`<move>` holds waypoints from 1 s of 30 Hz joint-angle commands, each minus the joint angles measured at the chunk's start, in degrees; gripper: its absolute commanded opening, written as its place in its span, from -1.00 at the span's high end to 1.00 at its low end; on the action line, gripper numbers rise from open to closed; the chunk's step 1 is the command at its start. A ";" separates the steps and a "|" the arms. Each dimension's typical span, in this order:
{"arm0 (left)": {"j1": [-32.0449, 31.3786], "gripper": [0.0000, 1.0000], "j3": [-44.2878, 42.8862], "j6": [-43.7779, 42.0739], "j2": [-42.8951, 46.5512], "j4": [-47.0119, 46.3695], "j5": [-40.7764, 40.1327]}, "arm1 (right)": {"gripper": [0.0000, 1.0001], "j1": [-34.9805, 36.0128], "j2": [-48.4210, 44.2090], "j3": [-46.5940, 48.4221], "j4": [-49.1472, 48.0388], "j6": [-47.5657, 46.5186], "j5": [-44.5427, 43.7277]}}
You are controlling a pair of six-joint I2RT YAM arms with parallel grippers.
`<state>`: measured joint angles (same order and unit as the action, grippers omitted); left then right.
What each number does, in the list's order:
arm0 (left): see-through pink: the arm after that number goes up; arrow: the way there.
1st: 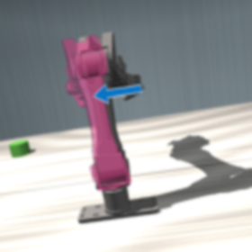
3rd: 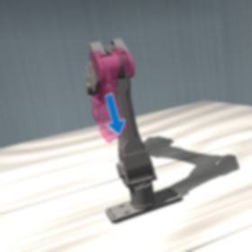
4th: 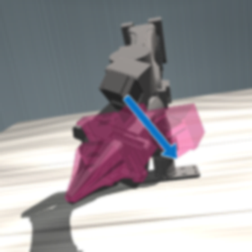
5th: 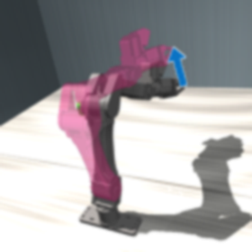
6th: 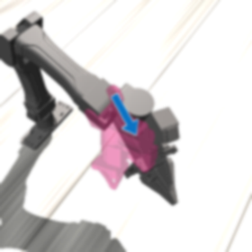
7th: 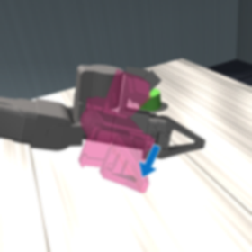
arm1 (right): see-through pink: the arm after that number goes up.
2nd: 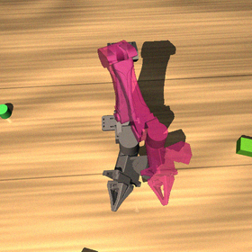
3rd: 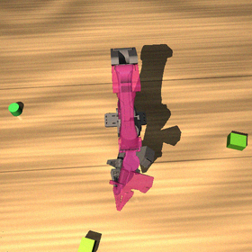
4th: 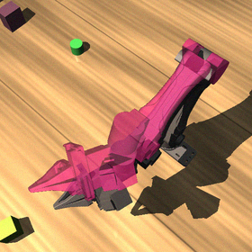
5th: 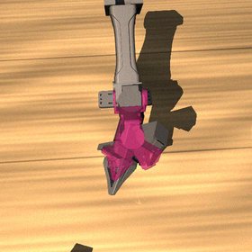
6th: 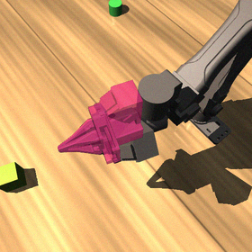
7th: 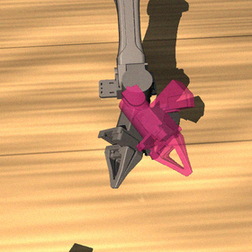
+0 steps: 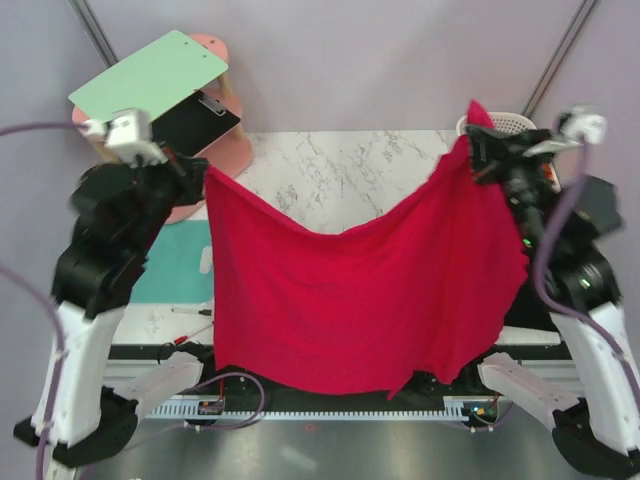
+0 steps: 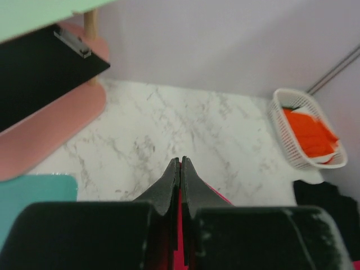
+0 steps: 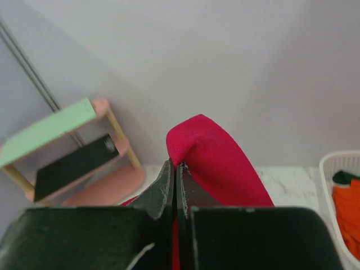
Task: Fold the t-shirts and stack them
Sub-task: Flatten out the tshirt
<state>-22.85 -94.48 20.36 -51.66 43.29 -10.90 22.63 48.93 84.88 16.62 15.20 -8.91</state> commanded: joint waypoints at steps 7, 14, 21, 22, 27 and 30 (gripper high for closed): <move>6.13 0.96 8.85 2.13 -31.29 -10.04 -4.49 | 1.00 -1.09 28.63 -10.18 -13.36 -2.46 -1.48; 11.51 0.96 1.33 5.39 -53.44 -11.39 -1.68 | 1.00 -6.36 53.79 -0.35 -17.50 -1.06 1.43; 14.67 0.96 -10.80 4.25 -66.72 -9.98 0.70 | 1.00 -12.34 72.25 15.81 -16.80 2.90 7.67; 15.20 0.96 -11.95 4.42 -67.25 -9.98 0.70 | 1.00 -12.44 73.49 17.41 -14.80 2.82 8.11; 16.61 0.96 -13.80 4.78 -67.17 -9.98 -0.17 | 1.00 -12.79 78.50 26.55 -12.50 1.85 7.68; 17.40 0.96 -12.93 4.07 -66.03 -9.98 -0.79 | 1.00 -12.79 80.62 31.38 -9.86 1.15 8.11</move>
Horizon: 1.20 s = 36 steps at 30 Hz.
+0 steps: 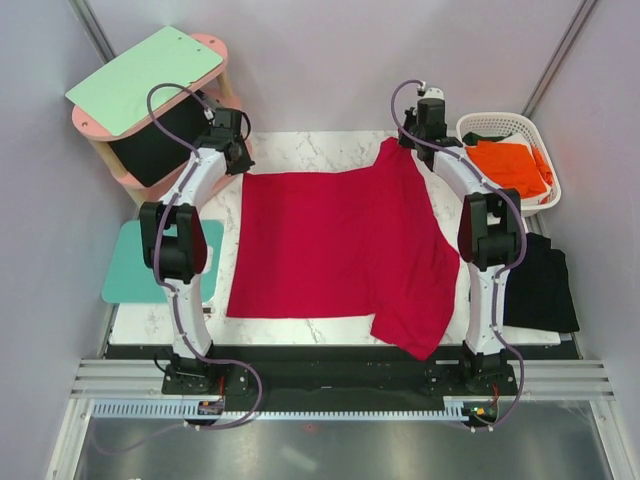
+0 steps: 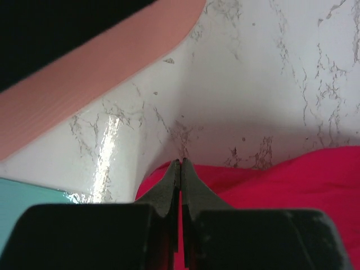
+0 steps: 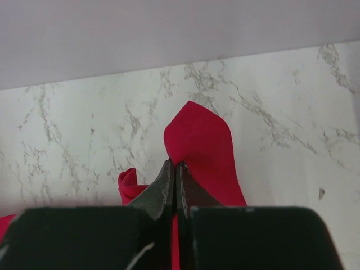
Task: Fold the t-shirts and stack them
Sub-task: Flatten out the tshirt, then fold the flattened tshirt in 1/3 of the way
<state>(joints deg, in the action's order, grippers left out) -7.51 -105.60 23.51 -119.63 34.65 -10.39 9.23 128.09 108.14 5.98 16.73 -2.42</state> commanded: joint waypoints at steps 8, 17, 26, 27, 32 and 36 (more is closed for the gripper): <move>2.06 0.96 4.17 0.75 5.90 -2.04 0.81 | 1.00 0.70 -2.49 0.87 0.97 0.23 2.24; 1.18 0.96 14.19 0.31 14.42 -5.21 1.25 | 1.00 0.70 -12.86 -12.32 1.49 1.46 -0.31; -0.40 0.96 21.31 -0.13 15.66 -5.65 0.20 | 1.00 0.70 -21.03 -23.83 2.64 3.66 0.39; -0.58 0.96 22.53 0.05 15.66 -5.74 0.20 | 1.00 0.61 -21.39 -24.72 2.55 3.92 0.48; -0.84 0.96 26.06 0.66 15.83 -6.35 -0.24 | 1.00 1.05 -23.93 -29.90 3.34 5.42 2.33; -0.84 0.96 29.05 1.01 16.89 -6.88 -1.47 | 1.00 1.93 -27.54 -33.95 3.34 5.68 1.98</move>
<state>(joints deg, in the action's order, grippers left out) -8.34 -78.39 23.51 -105.91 29.85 -9.93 10.33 106.19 77.21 9.26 21.06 -0.97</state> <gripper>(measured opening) 0.026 0.029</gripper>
